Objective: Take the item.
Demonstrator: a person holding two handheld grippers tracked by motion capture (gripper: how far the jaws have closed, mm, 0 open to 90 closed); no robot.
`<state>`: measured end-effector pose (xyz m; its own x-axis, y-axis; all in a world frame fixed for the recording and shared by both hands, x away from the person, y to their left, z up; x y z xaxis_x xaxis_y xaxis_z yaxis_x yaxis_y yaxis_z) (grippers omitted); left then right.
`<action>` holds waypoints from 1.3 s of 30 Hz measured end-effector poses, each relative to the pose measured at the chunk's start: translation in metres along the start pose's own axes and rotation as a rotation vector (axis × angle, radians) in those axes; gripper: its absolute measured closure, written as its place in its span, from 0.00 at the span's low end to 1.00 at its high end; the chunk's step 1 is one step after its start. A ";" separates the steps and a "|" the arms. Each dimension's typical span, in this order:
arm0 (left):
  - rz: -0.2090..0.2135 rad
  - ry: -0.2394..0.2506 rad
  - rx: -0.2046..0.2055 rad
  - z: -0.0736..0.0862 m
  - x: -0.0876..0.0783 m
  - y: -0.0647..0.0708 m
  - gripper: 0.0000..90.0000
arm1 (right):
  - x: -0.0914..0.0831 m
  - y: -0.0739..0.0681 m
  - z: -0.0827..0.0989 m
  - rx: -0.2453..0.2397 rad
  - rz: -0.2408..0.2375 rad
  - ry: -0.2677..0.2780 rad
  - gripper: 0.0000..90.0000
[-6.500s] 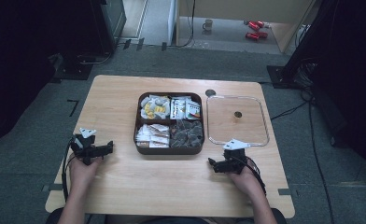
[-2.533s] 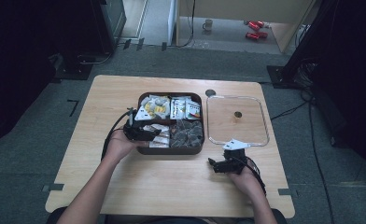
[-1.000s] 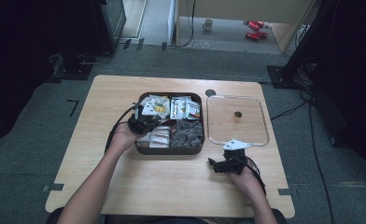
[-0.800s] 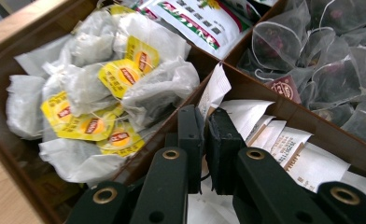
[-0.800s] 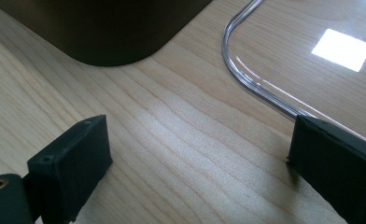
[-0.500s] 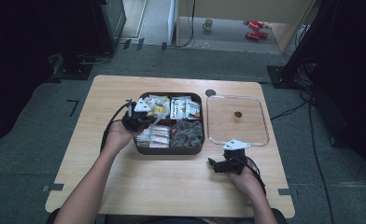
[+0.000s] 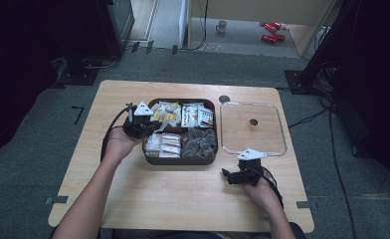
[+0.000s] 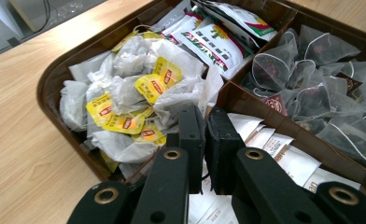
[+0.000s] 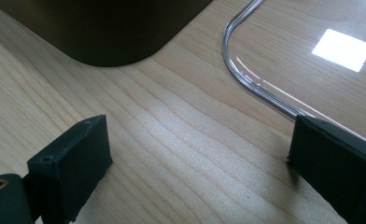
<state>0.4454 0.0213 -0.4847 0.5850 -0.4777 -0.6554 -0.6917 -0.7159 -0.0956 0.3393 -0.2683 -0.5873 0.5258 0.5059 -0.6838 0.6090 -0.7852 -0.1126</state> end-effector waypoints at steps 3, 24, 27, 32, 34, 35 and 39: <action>-0.001 0.004 -0.019 0.000 -0.007 -0.004 0.97 | 0.000 0.000 0.000 0.000 0.000 0.000 0.06; -0.040 0.026 -0.117 0.016 -0.042 -0.035 0.97 | 0.000 0.000 0.000 -0.002 -0.001 0.000 0.06; -0.048 0.028 -0.131 0.020 -0.046 -0.040 0.97 | 0.000 0.000 0.000 -0.001 -0.001 0.001 0.06; -0.062 0.021 -0.165 0.031 -0.048 -0.048 0.97 | 0.000 0.000 0.000 -0.001 -0.002 0.000 0.06; -0.067 0.018 -0.167 0.034 -0.049 -0.050 0.97 | 0.000 0.000 0.000 -0.001 -0.002 0.000 0.06; -0.067 0.018 -0.167 0.034 -0.049 -0.050 0.97 | 0.000 0.000 0.000 -0.001 -0.002 0.000 0.06; -0.086 0.002 -0.185 0.044 -0.047 -0.056 0.97 | 0.000 0.000 0.000 -0.001 -0.002 0.000 0.06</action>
<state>0.4377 0.1064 -0.4815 0.6396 -0.4117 -0.6491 -0.5498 -0.8352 -0.0120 0.3397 -0.2680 -0.5874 0.5251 0.5073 -0.6833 0.6104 -0.7840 -0.1130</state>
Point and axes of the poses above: each handheld gripper's, and its own axes: x roughly forward along the jaws, z roughly out of its underside, y roughly to its right, the point moved 9 cm from there along x, roughly forward along the jaws, and after that the axes turned 7 degrees about -z, right-handed, at the moved point
